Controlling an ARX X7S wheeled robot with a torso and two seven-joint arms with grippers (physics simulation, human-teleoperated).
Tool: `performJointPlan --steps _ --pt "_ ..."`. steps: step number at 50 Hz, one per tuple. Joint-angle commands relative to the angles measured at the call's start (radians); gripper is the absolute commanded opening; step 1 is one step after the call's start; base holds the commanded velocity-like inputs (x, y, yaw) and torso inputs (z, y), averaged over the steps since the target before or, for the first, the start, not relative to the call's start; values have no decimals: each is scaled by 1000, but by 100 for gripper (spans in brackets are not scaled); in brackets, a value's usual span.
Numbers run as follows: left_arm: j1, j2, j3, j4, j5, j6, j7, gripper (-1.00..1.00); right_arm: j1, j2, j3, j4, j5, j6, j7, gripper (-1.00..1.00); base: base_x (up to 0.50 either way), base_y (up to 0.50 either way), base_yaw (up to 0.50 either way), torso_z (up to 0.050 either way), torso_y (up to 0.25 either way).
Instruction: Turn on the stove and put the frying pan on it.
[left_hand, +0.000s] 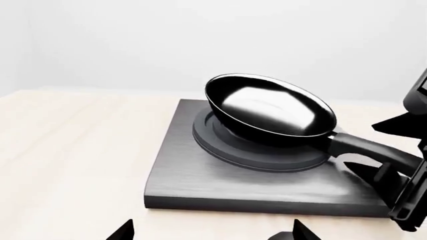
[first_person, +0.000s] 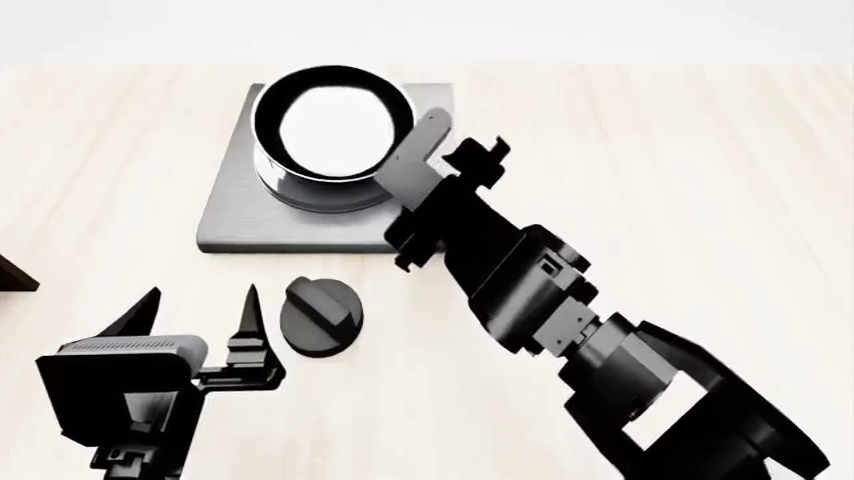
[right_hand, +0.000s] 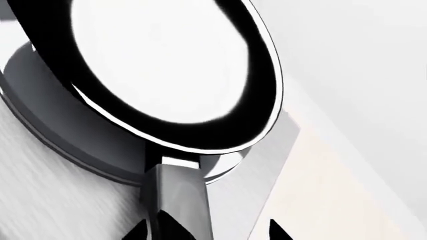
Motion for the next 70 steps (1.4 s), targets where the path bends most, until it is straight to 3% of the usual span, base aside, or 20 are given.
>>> performJointPlan --steps 1,10,19,42,49,58,70 --pt "-1 -3 -1 3 -5 -1 -4 100 13 7 10 -49 32 32 -7 100 0 0 0 0 0" --pt "2 -6 0 8 -6 -1 -8 100 24 34 40 -132 95 106 -47 100 0 0 0 0 0" --pt "3 -7 0 7 -6 3 -9 100 33 36 158 -172 261 206 -131 100 0 0 0 0 0" --pt "2 -11 5 9 -5 2 -19 100 44 88 254 -309 361 262 -99 100 0 0 0 0 0" --pt "-1 -13 4 16 -3 -2 -28 100 24 145 285 -442 369 269 -46 100 0 0 0 0 0" --pt "-19 -17 1 21 1 -15 -47 100 -67 300 350 -814 411 294 51 100 0 0 0 0 0" --pt "-52 -25 -19 52 -3 -40 -83 100 -270 454 516 -1119 463 221 186 100 0 0 0 0 0"
